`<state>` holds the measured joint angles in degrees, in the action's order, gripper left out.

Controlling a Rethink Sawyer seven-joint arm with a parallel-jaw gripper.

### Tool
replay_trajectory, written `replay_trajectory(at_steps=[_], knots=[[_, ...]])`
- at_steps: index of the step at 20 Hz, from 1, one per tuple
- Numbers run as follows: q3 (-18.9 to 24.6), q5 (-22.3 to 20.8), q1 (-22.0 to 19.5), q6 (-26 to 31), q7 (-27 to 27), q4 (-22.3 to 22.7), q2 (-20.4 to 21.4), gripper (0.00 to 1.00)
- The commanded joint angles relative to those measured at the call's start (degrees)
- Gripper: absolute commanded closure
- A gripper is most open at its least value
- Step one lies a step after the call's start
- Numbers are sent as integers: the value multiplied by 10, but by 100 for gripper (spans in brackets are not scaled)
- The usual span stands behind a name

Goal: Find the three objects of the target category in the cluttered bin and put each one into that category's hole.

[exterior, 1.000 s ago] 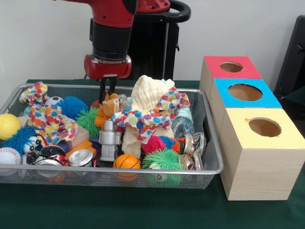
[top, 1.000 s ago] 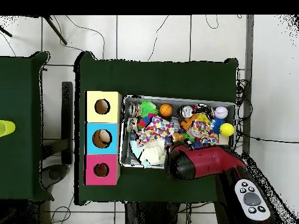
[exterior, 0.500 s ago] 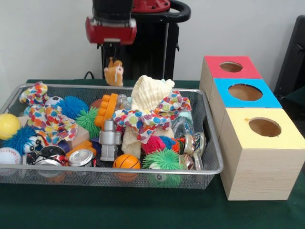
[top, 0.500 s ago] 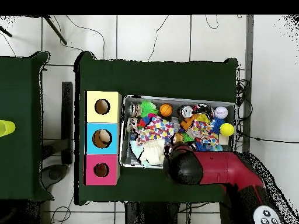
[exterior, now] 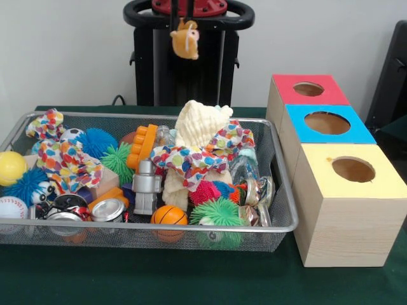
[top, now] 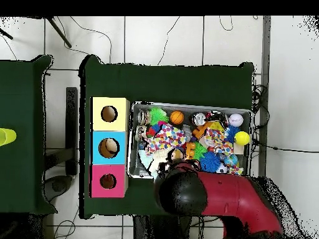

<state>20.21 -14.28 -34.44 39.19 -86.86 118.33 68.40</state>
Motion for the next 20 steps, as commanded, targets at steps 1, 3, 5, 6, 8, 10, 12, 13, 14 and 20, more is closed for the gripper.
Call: replay_trajectory(at_steps=[1,3,5,6,8,10,12,13,14,20], knots=[[31,46,52,-2,-10,113,53,100],[17,39,76,-21,-37,125,57,100],[6,43,95,-32,-58,137,60,100],[3,48,103,-43,-68,143,58,100],[-2,58,121,-65,-88,154,52,100],[-10,62,138,-76,-105,156,46,100],[-17,61,152,-102,-121,157,28,100],[-26,53,162,-108,-132,152,19,100],[-35,45,170,-111,-139,149,12,100],[-89,19,225,-160,-180,135,-38,100]])
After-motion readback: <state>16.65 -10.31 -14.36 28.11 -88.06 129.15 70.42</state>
